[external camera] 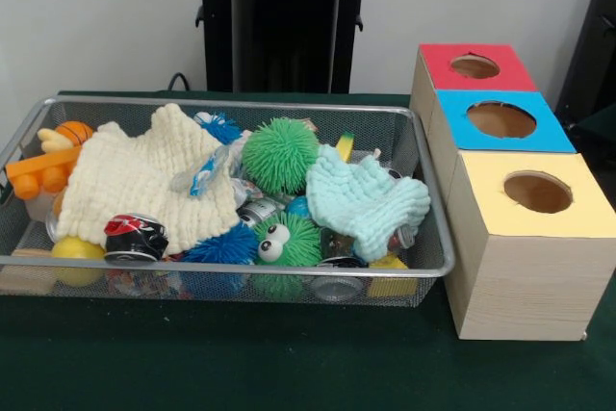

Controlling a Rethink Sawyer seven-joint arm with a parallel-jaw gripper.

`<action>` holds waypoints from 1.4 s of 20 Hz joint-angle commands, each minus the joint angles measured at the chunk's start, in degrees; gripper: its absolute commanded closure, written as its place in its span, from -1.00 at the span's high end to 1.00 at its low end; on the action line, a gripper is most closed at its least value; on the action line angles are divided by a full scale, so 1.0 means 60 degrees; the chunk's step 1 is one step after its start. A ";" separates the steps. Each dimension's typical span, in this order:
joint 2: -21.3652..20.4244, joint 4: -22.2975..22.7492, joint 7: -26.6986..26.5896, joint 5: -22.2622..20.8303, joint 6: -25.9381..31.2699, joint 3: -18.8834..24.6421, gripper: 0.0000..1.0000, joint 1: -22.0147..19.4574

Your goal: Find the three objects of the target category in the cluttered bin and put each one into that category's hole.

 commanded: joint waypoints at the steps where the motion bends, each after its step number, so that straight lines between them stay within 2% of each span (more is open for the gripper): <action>1: 0.0453 -0.0602 0.0991 -0.0429 0.2754 0.0291 1.00 -0.0120; 11: 0.0645 -0.0852 0.0875 -0.0491 0.2814 0.0316 1.00 -0.0132; 15: 0.1081 -0.0980 0.0747 -0.0601 0.2549 0.0439 1.00 -0.0250; 22: 0.1679 -0.0387 0.0436 -0.0521 0.0844 0.0270 1.00 -0.0321; 28: 0.2069 -0.0343 0.0277 -0.0595 0.0327 0.0216 1.00 -0.0438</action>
